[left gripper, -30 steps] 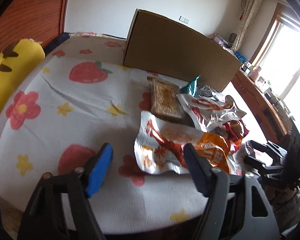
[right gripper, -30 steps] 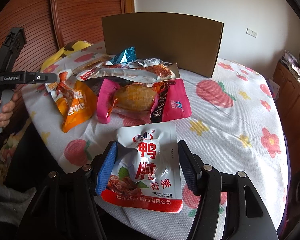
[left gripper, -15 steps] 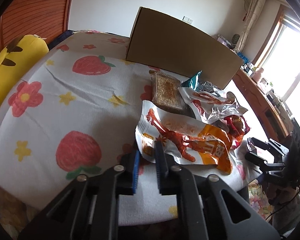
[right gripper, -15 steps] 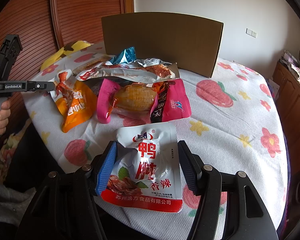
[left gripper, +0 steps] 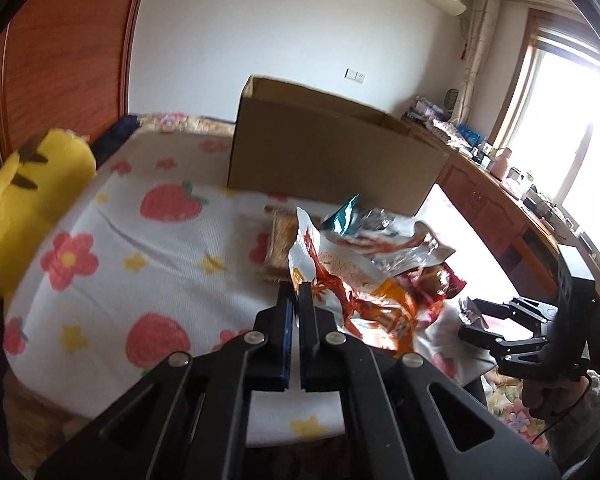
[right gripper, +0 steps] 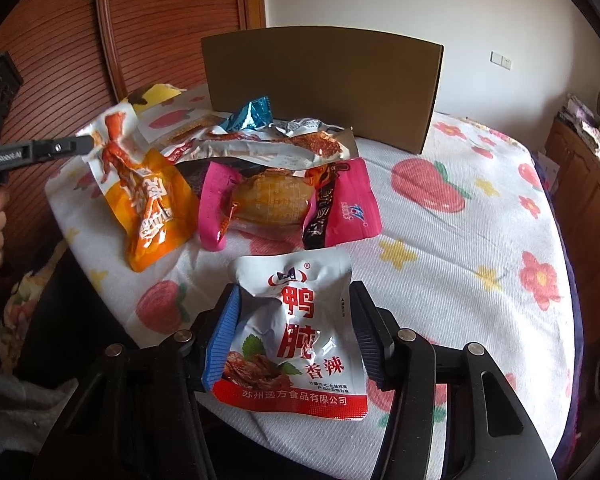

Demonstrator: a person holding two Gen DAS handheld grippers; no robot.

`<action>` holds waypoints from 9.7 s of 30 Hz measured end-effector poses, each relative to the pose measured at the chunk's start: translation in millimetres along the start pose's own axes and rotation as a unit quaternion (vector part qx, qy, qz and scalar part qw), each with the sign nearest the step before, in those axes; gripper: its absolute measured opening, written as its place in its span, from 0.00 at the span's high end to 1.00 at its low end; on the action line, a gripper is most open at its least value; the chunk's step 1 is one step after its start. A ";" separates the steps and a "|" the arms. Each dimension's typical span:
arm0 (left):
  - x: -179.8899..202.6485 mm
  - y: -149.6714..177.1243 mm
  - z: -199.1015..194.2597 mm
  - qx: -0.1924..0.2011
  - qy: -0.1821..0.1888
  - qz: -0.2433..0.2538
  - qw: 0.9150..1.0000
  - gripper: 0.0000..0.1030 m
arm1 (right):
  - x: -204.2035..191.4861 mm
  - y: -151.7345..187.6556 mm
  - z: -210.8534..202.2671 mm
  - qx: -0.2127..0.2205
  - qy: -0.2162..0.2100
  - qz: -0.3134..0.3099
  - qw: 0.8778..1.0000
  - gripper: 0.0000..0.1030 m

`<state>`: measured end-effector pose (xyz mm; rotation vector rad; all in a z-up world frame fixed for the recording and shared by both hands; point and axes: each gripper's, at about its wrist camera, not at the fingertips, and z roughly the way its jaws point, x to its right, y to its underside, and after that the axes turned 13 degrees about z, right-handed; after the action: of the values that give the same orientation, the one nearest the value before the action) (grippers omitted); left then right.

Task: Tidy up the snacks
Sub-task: 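Lower the left gripper onto the orange-and-white spicy strip packet and close it, then lift the white packet with the right gripper while the left carries the orange packet over the box, then open the right gripper over the box while the left gripper releases the orange packet inside, then lower the right gripper onto the pink sausage packet and close it, then close the left gripper on the white long strip packet, then carry the pink packet with the right gripper while the left carries the white strip packet to the box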

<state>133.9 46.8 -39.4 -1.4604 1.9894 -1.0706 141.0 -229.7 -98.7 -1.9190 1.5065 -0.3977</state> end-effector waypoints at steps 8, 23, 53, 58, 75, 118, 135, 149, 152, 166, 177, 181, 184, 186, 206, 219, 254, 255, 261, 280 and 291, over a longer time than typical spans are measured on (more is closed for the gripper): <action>13.1 -20.3 -14.1 0.028 -0.004 0.028 0.999 1.00 | 2.1 -8.4 -14.6 0.016 0.003 0.005 1.000 0.46; 46.9 -65.7 -36.0 0.064 -0.014 0.096 0.993 1.00 | -4.1 -38.0 -40.9 0.057 -0.002 0.002 0.998 0.46; 15.9 -230.6 -3.2 0.158 -0.079 0.146 0.973 1.00 | -17.7 -216.3 -35.9 0.160 -0.011 -0.040 0.986 0.46; 3.4 -237.5 27.3 0.151 -0.083 0.143 0.975 1.00 | -18.5 -235.5 -11.3 0.152 -0.012 -0.042 0.987 0.46; -8.5 -220.8 130.2 0.086 -0.053 0.127 0.987 1.00 | 0.1 -242.7 78.6 0.091 0.017 -0.042 0.995 0.45; 0.7 -168.9 64.4 0.077 -0.082 0.129 0.985 0.71 | -1.0 -189.4 -5.1 0.072 -0.004 -0.007 0.997 0.34; 37.6 -86.7 67.7 0.024 -0.051 0.138 0.989 0.68 | 11.7 -94.8 -16.0 0.027 0.012 0.041 0.999 0.35; 47.5 -52.5 70.3 0.009 -0.045 0.129 0.991 0.68 | -0.9 -55.4 -10.6 0.018 0.002 0.081 0.997 0.40; 50.5 -46.9 68.8 0.008 -0.045 0.131 0.990 0.68 | -6.6 -53.1 -3.5 0.026 0.022 0.086 0.996 0.40; 50.2 -32.5 66.6 0.006 -0.038 0.121 0.992 0.68 | -17.4 -55.2 24.4 0.032 0.057 0.110 0.992 0.39; 67.0 -34.1 65.3 0.015 -0.027 0.136 0.990 0.68 | -2.5 -41.9 13.8 0.007 0.113 0.060 0.992 0.39; 73.7 -39.4 72.0 0.015 -0.020 0.153 0.988 0.68 | 16.6 -39.4 8.8 0.006 0.099 0.091 0.991 0.39; 76.4 -44.7 77.8 0.009 -0.011 0.163 0.986 0.67 | 24.3 -41.3 13.3 -0.004 0.080 0.104 0.991 0.37; 77.6 -47.8 81.3 0.003 0.002 0.172 0.985 0.67 | 23.7 -42.3 17.5 -0.010 0.078 0.101 0.992 0.37; 128.0 -67.1 120.3 -0.074 0.094 0.285 0.951 0.63 | 54.6 -38.2 11.6 -0.014 0.011 0.119 0.993 0.68; 151.1 -64.6 136.3 -0.106 0.094 0.344 0.928 0.52 | 58.3 -34.7 9.9 -0.007 -0.001 0.111 0.994 0.68; 155.9 -79.8 129.7 -0.076 0.025 0.341 0.937 0.75 | 59.3 -34.3 7.7 -0.008 -0.006 0.113 0.994 0.68; 154.6 -82.6 124.9 -0.066 0.024 0.335 0.940 0.76 | 58.7 -34.3 7.8 -0.008 -0.004 0.112 0.994 0.68; 142.4 -93.6 91.6 -0.023 0.023 0.312 0.949 0.76 | 56.5 -35.8 7.8 -0.008 -0.002 0.110 0.994 0.70; 111.6 -125.2 28.4 0.072 0.008 0.248 0.966 0.76 | 40.9 -55.4 -26.2 0.031 0.008 0.098 0.995 0.70; 92.1 -149.3 -5.5 0.117 -0.003 0.219 0.969 0.76 | 27.9 -79.1 -47.2 0.057 0.006 0.081 0.995 0.70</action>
<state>186.5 -58.4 90.9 -0.8483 1.9743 -1.0513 179.6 -260.9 -16.3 -1.6946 1.5998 -0.4145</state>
